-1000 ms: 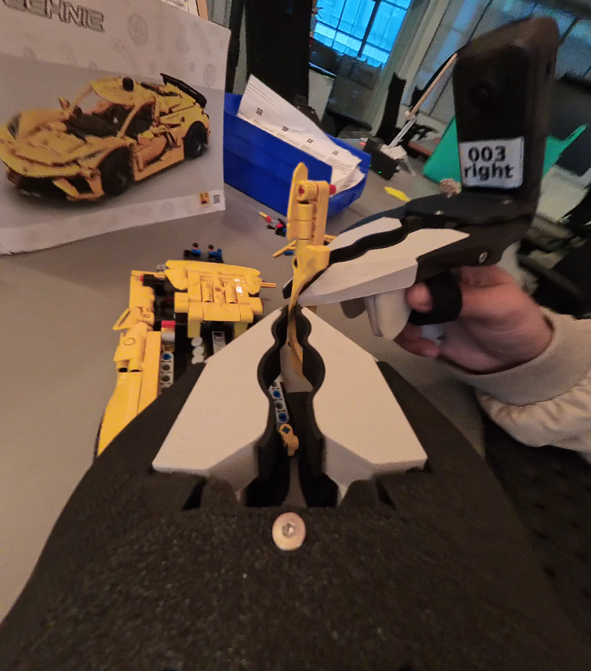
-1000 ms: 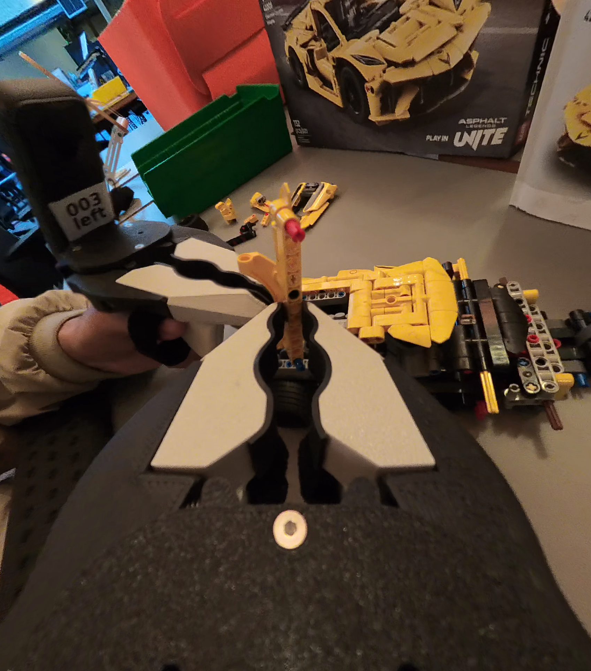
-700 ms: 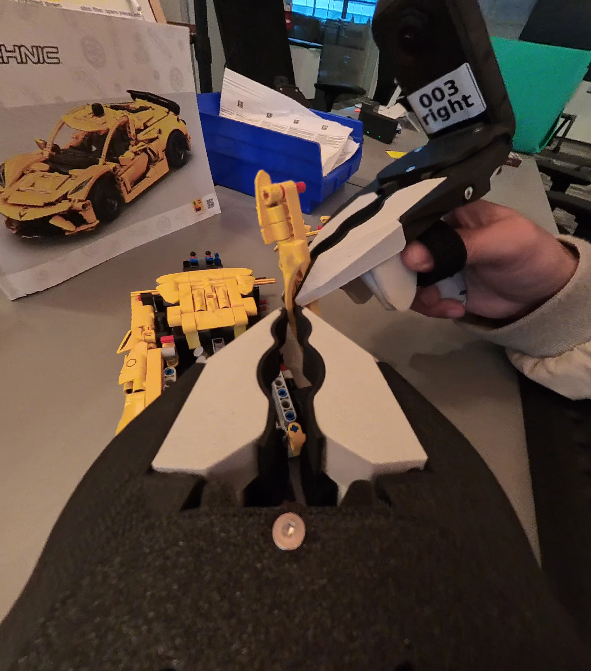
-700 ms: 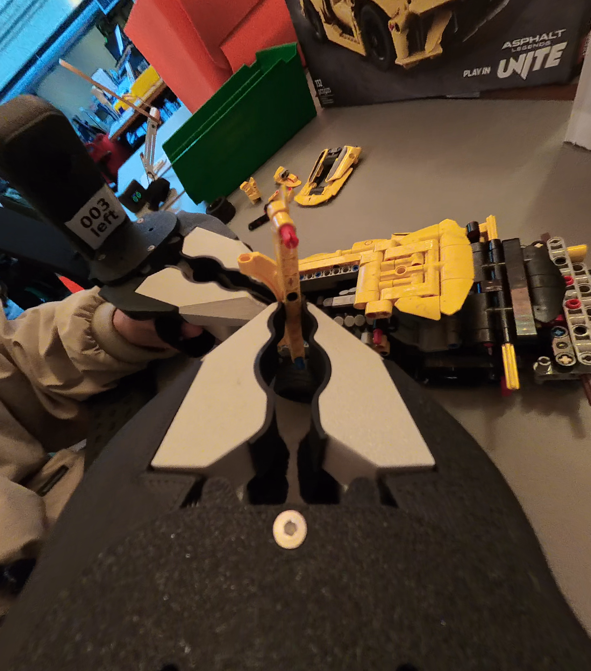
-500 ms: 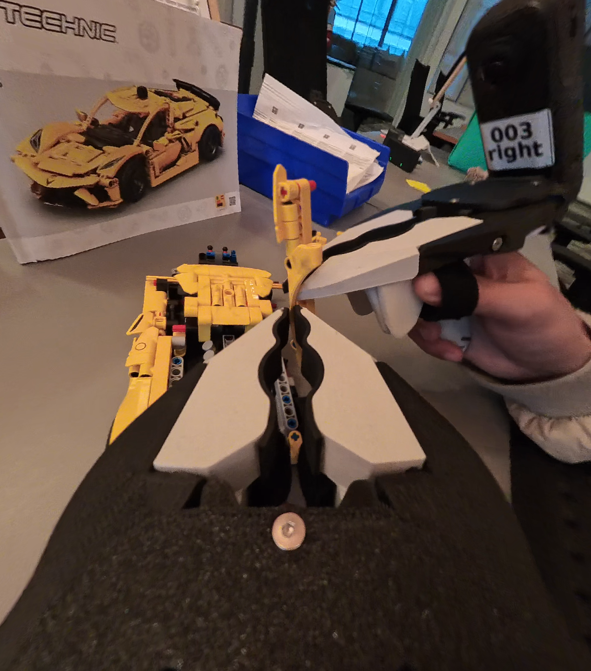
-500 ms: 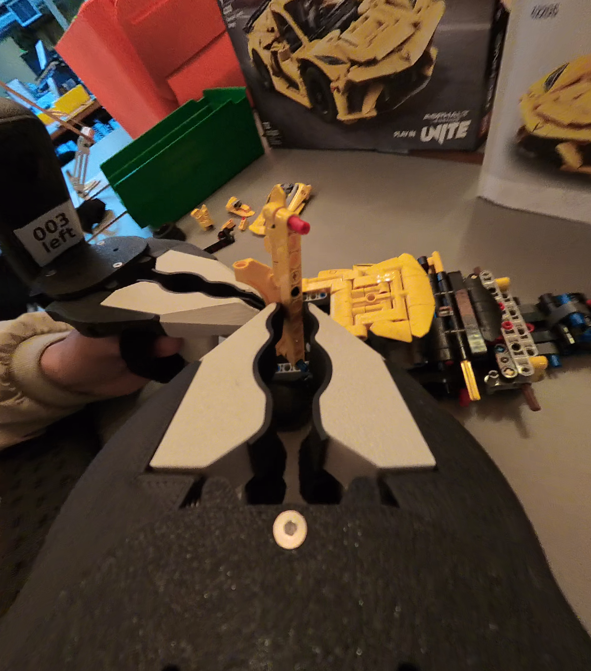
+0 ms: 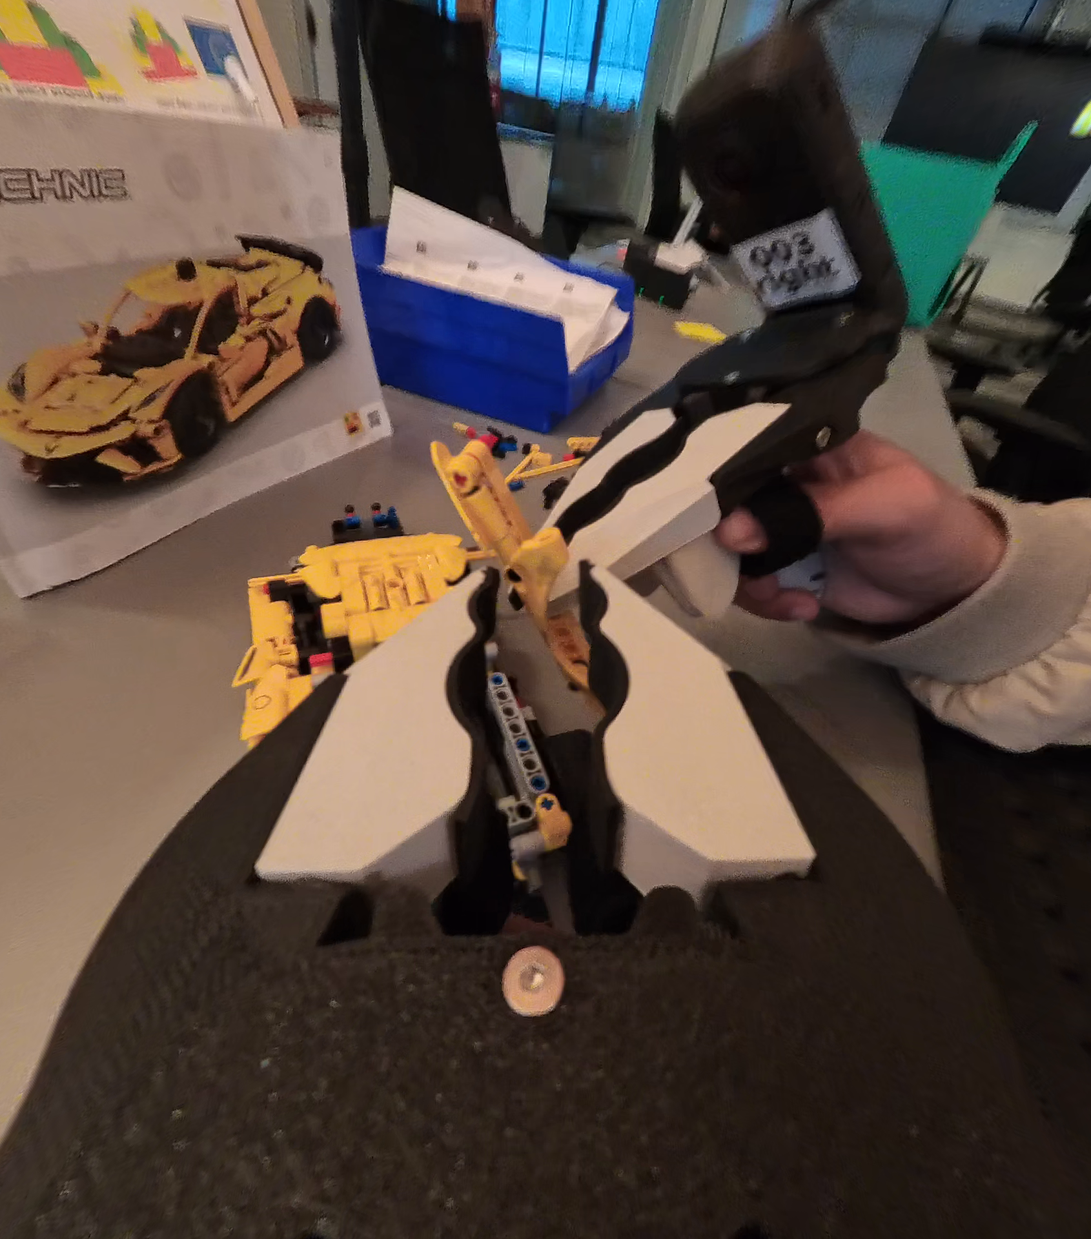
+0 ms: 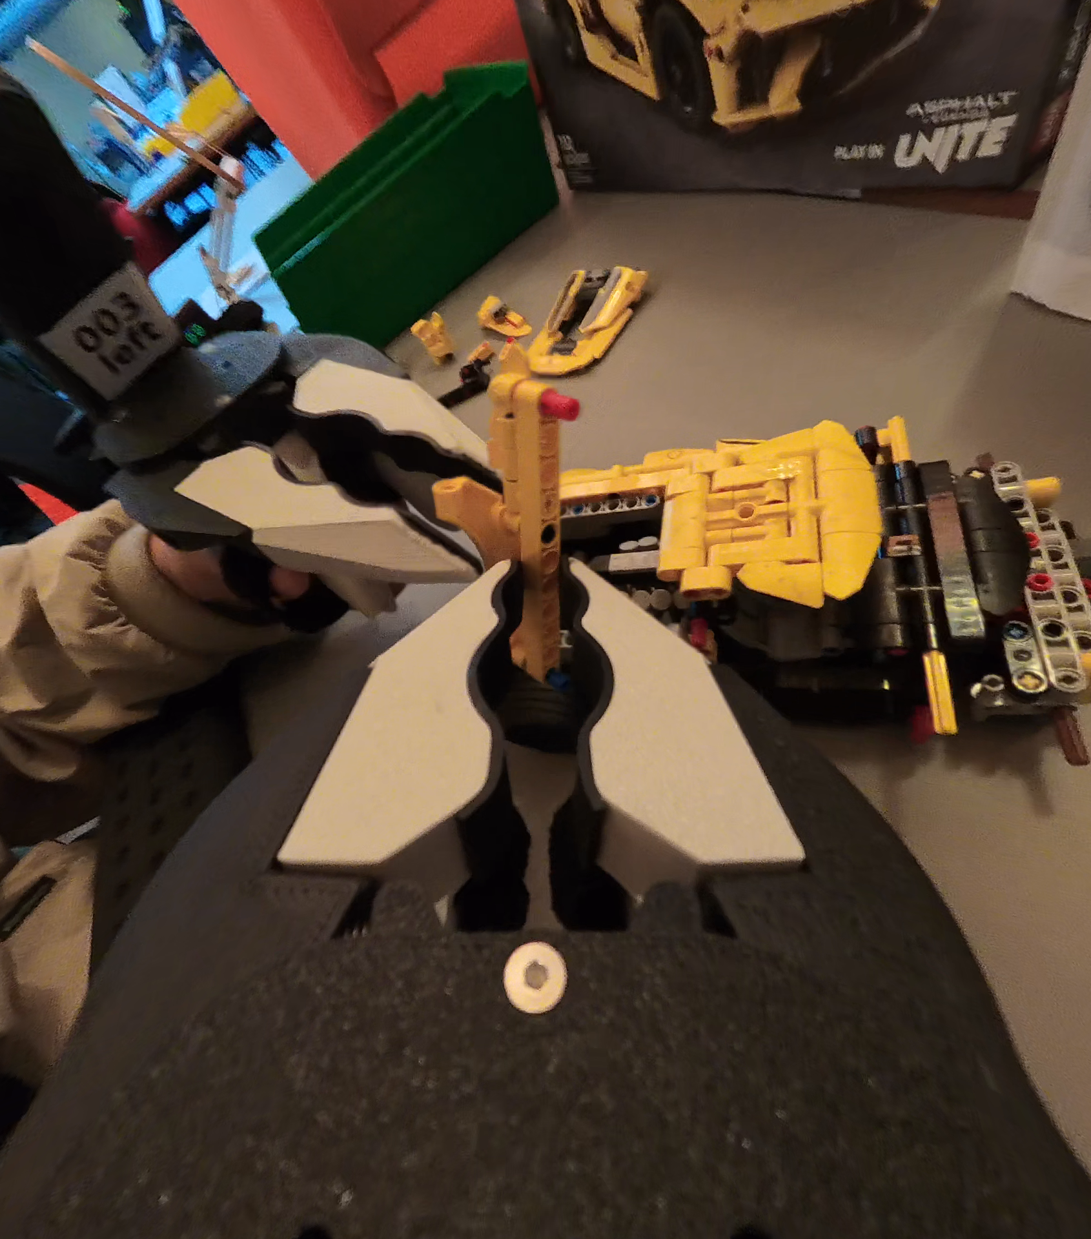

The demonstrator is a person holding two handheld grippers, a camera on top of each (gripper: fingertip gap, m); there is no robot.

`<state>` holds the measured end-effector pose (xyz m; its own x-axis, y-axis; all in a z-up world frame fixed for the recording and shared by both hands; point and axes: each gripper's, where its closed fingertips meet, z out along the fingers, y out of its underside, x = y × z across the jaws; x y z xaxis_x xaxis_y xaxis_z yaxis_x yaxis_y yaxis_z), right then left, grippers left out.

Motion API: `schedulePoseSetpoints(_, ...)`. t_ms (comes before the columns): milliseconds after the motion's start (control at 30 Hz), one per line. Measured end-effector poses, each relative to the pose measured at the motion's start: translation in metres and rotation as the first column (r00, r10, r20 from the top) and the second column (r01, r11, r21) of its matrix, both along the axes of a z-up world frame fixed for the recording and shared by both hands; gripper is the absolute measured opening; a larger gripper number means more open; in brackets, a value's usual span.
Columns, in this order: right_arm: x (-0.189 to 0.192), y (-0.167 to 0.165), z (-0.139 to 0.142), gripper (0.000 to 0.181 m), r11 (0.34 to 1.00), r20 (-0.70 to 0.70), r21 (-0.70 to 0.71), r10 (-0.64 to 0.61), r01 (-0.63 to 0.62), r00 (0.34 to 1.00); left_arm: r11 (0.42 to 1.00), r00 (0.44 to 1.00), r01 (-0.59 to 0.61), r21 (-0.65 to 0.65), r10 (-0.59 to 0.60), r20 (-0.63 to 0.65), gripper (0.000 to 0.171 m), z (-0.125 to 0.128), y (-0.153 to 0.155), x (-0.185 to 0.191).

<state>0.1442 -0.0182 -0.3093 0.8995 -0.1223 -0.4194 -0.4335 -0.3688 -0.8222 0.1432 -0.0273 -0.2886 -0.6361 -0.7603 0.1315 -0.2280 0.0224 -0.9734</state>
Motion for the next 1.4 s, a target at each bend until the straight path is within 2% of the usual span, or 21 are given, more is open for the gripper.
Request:
schedulePoseSetpoints(100, -0.006, 0.002, -0.001, 0.009, 0.999, -0.021, 0.001, 0.036, -0.036, 0.999, 0.999, 1.000, 0.002, 0.039, -0.002, 0.015, 0.014, -0.002, 0.003, -0.002)
schedulePoseSetpoints(200, -0.006, 0.001, 0.008, 0.008, 0.997, -0.044, 0.065, 0.046, -0.043, 0.998, 1.000, 1.000, 0.016, -0.017, -0.016, 0.006, 0.012, 0.002, 0.006, -0.002)
schedulePoseSetpoints(267, -0.002, 0.004, 0.019, 0.006, 0.991, -0.053, 0.136, 0.011, -0.003, 0.999, 0.996, 0.999, -0.028, -0.082, 0.025, -0.029, 0.003, 0.003, 0.014, 0.003)
schedulePoseSetpoints(300, -0.002, 0.004, 0.019, 0.006, 0.992, -0.025, 0.128, -0.004, 0.007, 1.000, 0.993, 0.999, -0.041, -0.110, 0.037, -0.039, 0.003, 0.005, 0.015, 0.004)
schedulePoseSetpoints(433, 0.007, 0.004, 0.011, 0.007, 0.995, 0.180, 0.019, -0.102, 0.100, 0.978, 0.989, 0.989, -0.137, -0.056, 0.133, -0.059, 0.002, -0.003, 0.016, 0.009)
schedulePoseSetpoints(533, 0.018, 0.006, 0.009, 0.008, 0.974, 0.383, -0.054, -0.185, 0.222, 0.905, 0.963, 0.961, -0.267, -0.028, 0.264, -0.081, 0.002, -0.007, 0.020, 0.016)
schedulePoseSetpoints(667, 0.034, 0.009, 0.011, 0.008, 0.905, 0.704, -0.107, -0.223, 0.412, 0.674, 0.918, 0.914, -0.393, -0.063, 0.381, -0.141, 0.003, -0.008, 0.024, 0.029)
schedulePoseSetpoints(733, 0.042, 0.010, 0.010, 0.007, 0.876, 0.776, -0.109, -0.220, 0.470, 0.590, 0.899, 0.894, -0.430, -0.076, 0.413, -0.172, 0.002, -0.010, 0.025, 0.036)
schedulePoseSetpoints(867, 0.051, 0.010, -0.002, 0.007, 0.856, 0.789, -0.067, -0.270, 0.513, 0.552, 0.888, 0.880, -0.452, -0.089, 0.427, -0.209, 0.002, -0.021, 0.023, 0.043)
schedulePoseSetpoints(933, 0.051, 0.009, -0.001, 0.007, 0.837, 0.827, -0.043, -0.277, 0.545, 0.490, 0.889, 0.880, -0.453, -0.072, 0.433, -0.194, 0.002, -0.020, 0.024, 0.043)
schedulePoseSetpoints(1033, 0.051, 0.009, 0.009, 0.007, 0.843, 0.729, -0.015, -0.359, 0.538, 0.583, 0.886, 0.881, -0.462, -0.026, 0.456, -0.127, 0.002, -0.011, 0.025, 0.044)
schedulePoseSetpoints(1100, 0.055, 0.008, 0.015, 0.006, 0.821, 0.783, 0.008, -0.360, 0.571, 0.507, 0.877, 0.875, -0.479, -0.023, 0.475, -0.097, 0.002, -0.005, 0.024, 0.048)
schedulePoseSetpoints(1167, 0.060, 0.004, 0.018, 0.006, 0.802, 0.794, 0.041, -0.388, 0.596, 0.467, 0.867, 0.866, -0.496, -0.044, 0.490, -0.101, 0.002, -0.005, 0.024, 0.052)
schedulePoseSetpoints(1200, 0.065, -0.004, 0.025, 0.006, 0.788, 0.798, 0.076, -0.416, 0.611, 0.436, 0.843, 0.843, -0.534, -0.059, 0.525, -0.115, 0.002, -0.006, 0.033, 0.053)
schedulePoseSetpoints(1233, 0.076, -0.022, 0.035, 0.006, 0.713, 0.788, 0.127, -0.495, 0.689, 0.367, 0.801, 0.802, -0.592, -0.083, 0.577, -0.153, 0.002, -0.010, 0.049, 0.055)
schedulePoseSetpoints(1267, 0.087, -0.039, 0.041, 0.005, 0.680, 0.781, 0.140, -0.522, 0.720, 0.342, 0.744, 0.749, -0.660, -0.104, 0.641, -0.171, 0.000, -0.013, 0.075, 0.053)
schedulePoseSetpoints(1300, 0.096, -0.055, 0.041, 0.005, 0.650, 0.715, 0.143, -0.589, 0.746, 0.376, 0.716, 0.722, -0.688, -0.118, 0.661, -0.202, 0.001, -0.016, 0.096, 0.049)
schedulePoseSetpoints(1333, 0.100, -0.062, 0.038, 0.006, 0.655, 0.657, 0.141, -0.623, 0.742, 0.425, 0.714, 0.727, -0.685, -0.144, 0.657, -0.200, 0.001, -0.013, 0.106, 0.044)
schedulePoseSetpoints(1400, 0.093, -0.052, 0.031, 0.006, 0.702, 0.667, 0.113, -0.579, 0.704, 0.470, 0.758, 0.769, -0.638, -0.133, 0.622, -0.145, 0.001, -0.005, 0.096, 0.040)
